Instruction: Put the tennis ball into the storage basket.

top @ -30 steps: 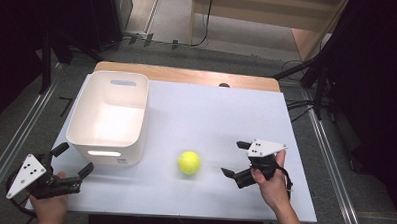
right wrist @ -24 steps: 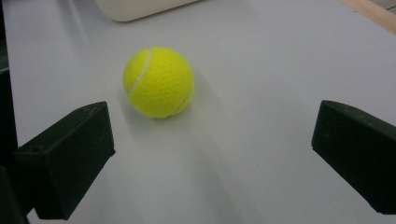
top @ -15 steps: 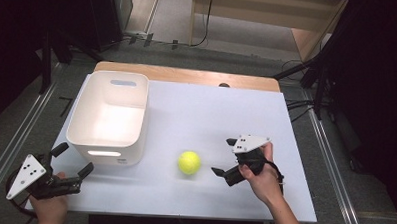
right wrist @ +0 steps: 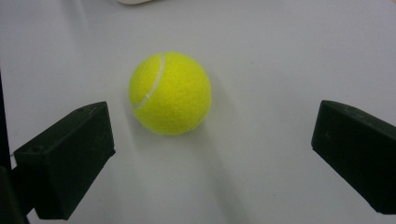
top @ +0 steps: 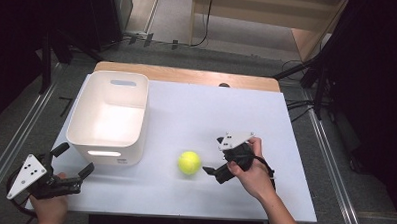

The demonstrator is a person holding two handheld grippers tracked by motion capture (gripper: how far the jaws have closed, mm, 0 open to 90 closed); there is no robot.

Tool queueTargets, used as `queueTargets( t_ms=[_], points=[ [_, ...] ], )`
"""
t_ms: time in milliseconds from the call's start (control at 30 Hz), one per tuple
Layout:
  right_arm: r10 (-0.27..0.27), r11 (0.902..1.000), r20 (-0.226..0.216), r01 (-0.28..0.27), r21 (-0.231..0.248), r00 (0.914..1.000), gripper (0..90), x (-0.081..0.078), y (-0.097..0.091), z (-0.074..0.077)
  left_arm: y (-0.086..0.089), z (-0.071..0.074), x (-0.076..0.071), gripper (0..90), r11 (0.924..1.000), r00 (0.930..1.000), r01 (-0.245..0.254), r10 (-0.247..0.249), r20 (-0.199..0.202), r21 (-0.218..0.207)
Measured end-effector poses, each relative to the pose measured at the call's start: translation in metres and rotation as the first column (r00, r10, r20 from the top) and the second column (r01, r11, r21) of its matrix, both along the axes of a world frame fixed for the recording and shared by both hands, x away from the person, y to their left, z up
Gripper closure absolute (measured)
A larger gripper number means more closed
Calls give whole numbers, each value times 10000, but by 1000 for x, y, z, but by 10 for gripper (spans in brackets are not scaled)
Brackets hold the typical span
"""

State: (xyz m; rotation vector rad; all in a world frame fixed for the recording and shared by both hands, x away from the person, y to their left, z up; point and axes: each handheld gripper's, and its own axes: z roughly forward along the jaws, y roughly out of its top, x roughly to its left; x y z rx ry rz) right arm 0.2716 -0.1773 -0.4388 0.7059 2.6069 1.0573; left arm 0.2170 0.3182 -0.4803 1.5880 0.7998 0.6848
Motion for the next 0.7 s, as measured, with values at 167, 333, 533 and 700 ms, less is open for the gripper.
queueTargets(
  t_ms=[167,333,533,700],
  points=[
    [72,9997,-130,-75,-236,9999,0,4,9,-2,0,0,0,0,10000,10000,-20,20,-12,-85],
    [87,9990,-323,-101,-439,9994,0,8,16,-5,0,0,0,0,10000,10000,11,-11,-2,-1],
    [77,9974,-468,-110,-713,9989,0,13,22,-7,0,0,0,0,10000,10000,6,-6,-10,-66],
    [243,9956,-672,-302,-890,9974,0,15,28,-9,0,0,0,0,10000,10000,22,-22,-7,-56]
  ],
)
